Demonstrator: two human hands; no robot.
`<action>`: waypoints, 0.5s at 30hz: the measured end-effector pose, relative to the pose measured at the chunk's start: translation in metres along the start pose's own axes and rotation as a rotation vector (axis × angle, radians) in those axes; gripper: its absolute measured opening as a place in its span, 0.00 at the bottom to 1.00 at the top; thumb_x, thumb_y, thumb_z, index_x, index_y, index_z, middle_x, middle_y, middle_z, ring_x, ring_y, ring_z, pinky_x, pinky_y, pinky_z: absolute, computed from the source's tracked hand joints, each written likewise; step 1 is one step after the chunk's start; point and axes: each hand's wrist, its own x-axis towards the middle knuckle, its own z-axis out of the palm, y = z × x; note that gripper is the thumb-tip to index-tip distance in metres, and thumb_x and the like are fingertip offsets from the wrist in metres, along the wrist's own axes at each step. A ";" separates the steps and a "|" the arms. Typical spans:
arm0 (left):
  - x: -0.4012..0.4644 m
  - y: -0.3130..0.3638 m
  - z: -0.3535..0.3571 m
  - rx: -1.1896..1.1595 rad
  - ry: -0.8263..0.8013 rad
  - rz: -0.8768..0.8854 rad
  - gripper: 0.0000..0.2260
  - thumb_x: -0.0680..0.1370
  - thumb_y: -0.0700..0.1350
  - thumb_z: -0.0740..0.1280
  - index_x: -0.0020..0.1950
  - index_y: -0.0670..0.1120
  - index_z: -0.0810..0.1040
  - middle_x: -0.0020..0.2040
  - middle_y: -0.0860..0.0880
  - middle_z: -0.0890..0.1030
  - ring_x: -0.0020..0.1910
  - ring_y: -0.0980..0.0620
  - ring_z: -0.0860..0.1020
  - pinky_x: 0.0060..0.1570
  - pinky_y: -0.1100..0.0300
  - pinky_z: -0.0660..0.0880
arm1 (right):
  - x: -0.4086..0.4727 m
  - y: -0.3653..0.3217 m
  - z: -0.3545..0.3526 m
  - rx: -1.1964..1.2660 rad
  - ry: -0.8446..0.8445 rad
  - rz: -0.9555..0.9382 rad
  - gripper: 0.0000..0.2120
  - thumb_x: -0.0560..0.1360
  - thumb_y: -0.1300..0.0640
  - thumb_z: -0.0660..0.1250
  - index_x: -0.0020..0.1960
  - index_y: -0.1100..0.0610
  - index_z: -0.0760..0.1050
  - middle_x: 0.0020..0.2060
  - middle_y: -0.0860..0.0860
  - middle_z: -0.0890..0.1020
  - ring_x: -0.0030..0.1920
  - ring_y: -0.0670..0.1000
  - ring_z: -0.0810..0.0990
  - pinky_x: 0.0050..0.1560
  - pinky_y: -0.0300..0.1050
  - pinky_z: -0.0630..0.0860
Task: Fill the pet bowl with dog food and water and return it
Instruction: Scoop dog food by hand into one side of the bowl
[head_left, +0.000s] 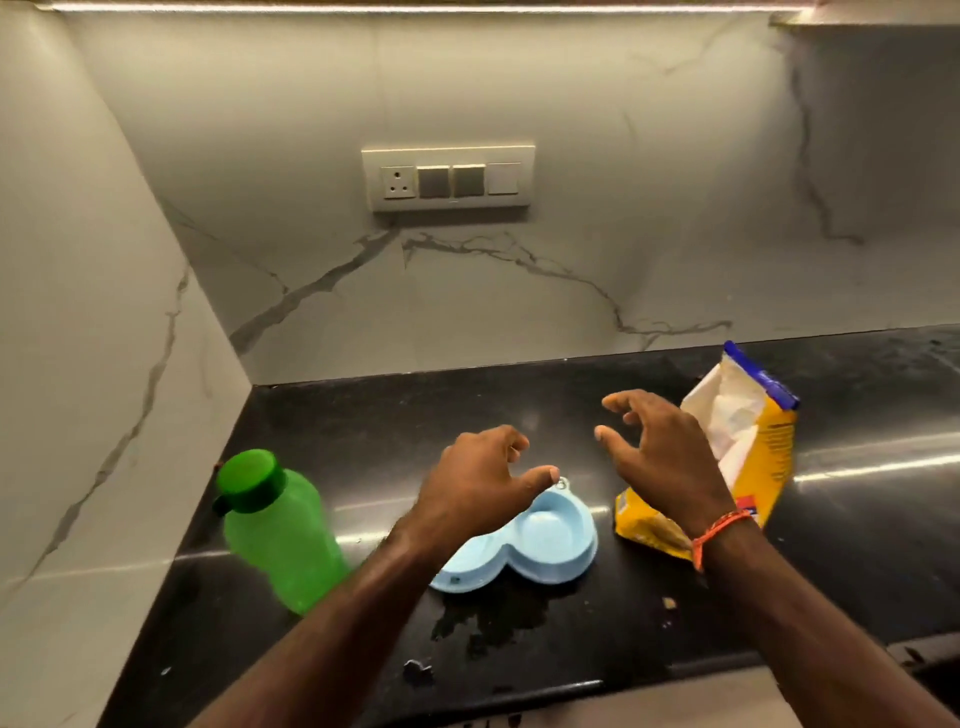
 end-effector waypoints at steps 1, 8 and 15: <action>0.011 0.010 0.008 -0.003 -0.018 0.016 0.28 0.73 0.68 0.71 0.67 0.53 0.79 0.61 0.54 0.84 0.58 0.54 0.82 0.59 0.50 0.81 | 0.004 0.013 -0.008 -0.010 0.018 0.028 0.12 0.76 0.54 0.73 0.59 0.53 0.80 0.54 0.50 0.84 0.51 0.46 0.78 0.50 0.39 0.72; 0.086 0.072 0.079 -0.044 -0.109 0.107 0.31 0.74 0.67 0.72 0.72 0.52 0.75 0.69 0.52 0.80 0.66 0.50 0.79 0.63 0.49 0.79 | 0.031 0.099 -0.033 -0.144 -0.082 0.269 0.05 0.76 0.54 0.70 0.49 0.52 0.83 0.47 0.50 0.86 0.48 0.51 0.82 0.47 0.42 0.73; 0.140 0.099 0.151 -0.085 -0.224 0.022 0.36 0.76 0.62 0.71 0.79 0.46 0.67 0.75 0.45 0.74 0.73 0.44 0.74 0.68 0.50 0.74 | 0.028 0.126 -0.023 -0.503 -0.498 0.250 0.12 0.77 0.53 0.62 0.58 0.50 0.79 0.54 0.51 0.84 0.56 0.55 0.82 0.51 0.48 0.78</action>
